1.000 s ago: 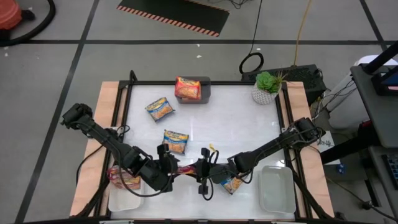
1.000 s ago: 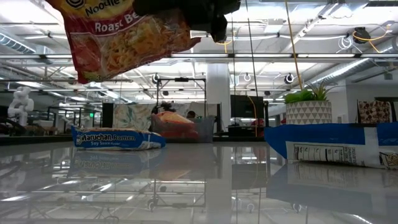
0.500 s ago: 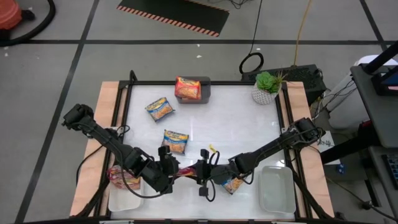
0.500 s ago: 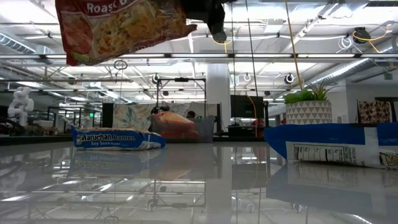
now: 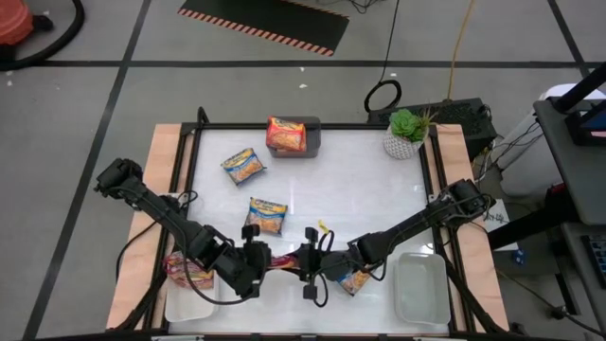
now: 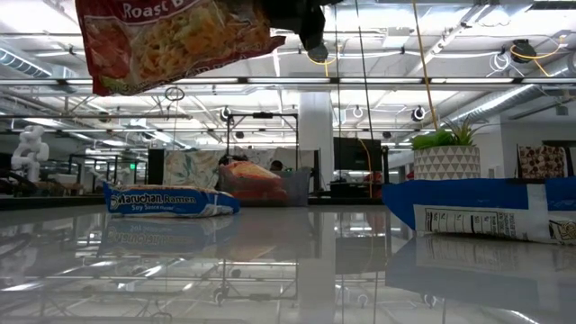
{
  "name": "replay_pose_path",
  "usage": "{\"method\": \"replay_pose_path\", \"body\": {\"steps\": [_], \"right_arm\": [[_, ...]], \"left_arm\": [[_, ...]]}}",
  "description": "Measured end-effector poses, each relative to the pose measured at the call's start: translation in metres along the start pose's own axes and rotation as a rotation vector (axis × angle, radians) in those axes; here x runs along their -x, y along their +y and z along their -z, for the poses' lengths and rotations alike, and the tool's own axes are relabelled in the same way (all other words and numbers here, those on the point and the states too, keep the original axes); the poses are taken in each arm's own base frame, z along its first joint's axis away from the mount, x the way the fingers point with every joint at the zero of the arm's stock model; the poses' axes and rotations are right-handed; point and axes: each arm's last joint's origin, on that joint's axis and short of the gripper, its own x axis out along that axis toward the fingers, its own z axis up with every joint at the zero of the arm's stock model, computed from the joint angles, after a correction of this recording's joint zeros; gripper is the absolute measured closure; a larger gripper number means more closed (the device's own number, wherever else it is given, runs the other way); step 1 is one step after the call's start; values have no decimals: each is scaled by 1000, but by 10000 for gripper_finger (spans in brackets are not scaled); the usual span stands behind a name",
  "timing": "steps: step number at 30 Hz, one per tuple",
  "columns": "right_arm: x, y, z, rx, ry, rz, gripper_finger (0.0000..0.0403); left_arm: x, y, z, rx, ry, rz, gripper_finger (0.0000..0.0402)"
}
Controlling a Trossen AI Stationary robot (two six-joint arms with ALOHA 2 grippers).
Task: Sort Maruchan noodles
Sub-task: Put the red noodle pack into the white bin
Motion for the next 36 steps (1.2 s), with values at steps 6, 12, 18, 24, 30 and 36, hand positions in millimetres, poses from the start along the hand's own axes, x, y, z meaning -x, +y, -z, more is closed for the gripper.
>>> {"method": "replay_pose_path", "body": {"steps": [6, 12, 18, 24, 30, 36], "right_arm": [[1, 0, -1, -4, -3, 6, 258], [10, 1, -10, -13, -16, -3, 221], [33, 4, -24, 3, 8, -20, 198], [68, 8, -40, -7, 33, -53, 195], [96, 18, -47, 2, 42, -74, 195], [110, 23, -40, 29, 27, -8, 195]], "left_arm": [[0, 0, 0, -5, 2, 3, 271], [0, 0, 0, -16, 8, 4, 271], [2, -3, 6, -44, 45, 12, 271], [9, -14, 22, -96, 140, 54, 271], [22, -27, 44, -129, 251, 68, 270], [43, -38, 62, -26, 287, 66, 270]]}}
